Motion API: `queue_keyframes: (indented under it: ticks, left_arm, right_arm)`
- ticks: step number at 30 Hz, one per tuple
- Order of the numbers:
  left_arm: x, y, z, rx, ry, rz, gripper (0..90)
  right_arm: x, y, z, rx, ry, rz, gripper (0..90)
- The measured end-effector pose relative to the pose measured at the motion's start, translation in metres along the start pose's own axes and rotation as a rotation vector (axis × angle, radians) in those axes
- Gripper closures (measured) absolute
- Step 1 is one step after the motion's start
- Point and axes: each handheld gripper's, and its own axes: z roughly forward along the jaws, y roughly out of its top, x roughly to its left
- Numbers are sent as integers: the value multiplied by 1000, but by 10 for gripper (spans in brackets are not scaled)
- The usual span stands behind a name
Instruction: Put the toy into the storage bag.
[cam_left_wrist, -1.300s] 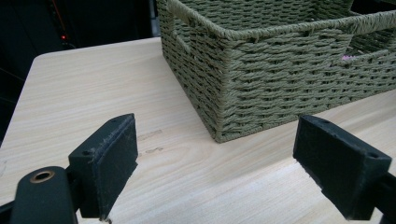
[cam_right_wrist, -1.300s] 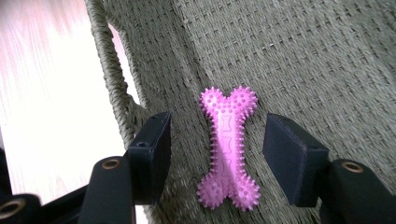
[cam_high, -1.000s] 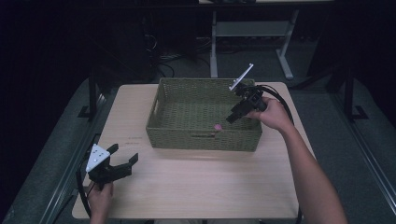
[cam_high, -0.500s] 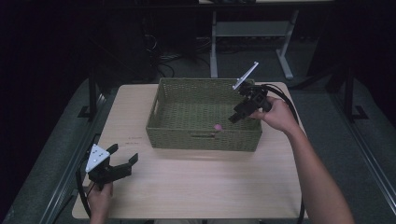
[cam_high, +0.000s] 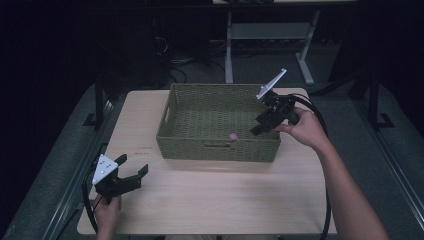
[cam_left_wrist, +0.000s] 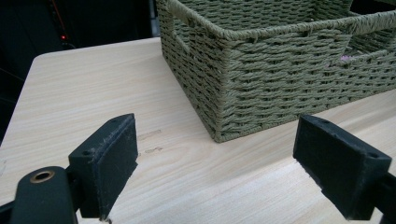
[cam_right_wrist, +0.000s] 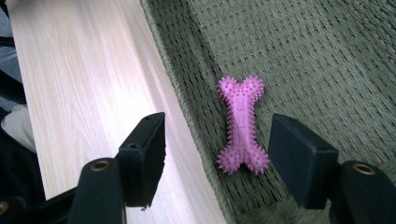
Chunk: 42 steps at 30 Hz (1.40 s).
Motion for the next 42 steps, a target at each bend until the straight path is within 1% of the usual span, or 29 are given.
queue_keyframes:
  ticks: [4, 13, 20, 29, 32, 36, 42]
  left_arm:
    - [0, 0, 0, 0, 2, -2, 133]
    - [0, 0, 0, 1, 0, -1, 133]
    - [0, 0, 0, 2, 1, 0, 133]
    - [0, 0, 0, 2, 0, -1, 133]
    - [-1, 0, -1, 1, 1, -2, 133]
    - [-1, 0, -1, 2, 1, -2, 133]
    - [-1, 0, -1, 1, 0, -2, 133]
  right_arm:
    - [3, -5, -4, -11, 1, 5, 356]
    - [11, -17, -9, -11, -7, 9, 353]
    - [16, -27, -13, -20, -11, 8, 349]
    - [22, -41, -14, -24, -18, 14, 344]
    - [24, -48, -14, -27, -18, 21, 343]
    - [29, -56, -15, -33, -25, 18, 344]
    - [31, -67, -14, -39, -28, 27, 344]
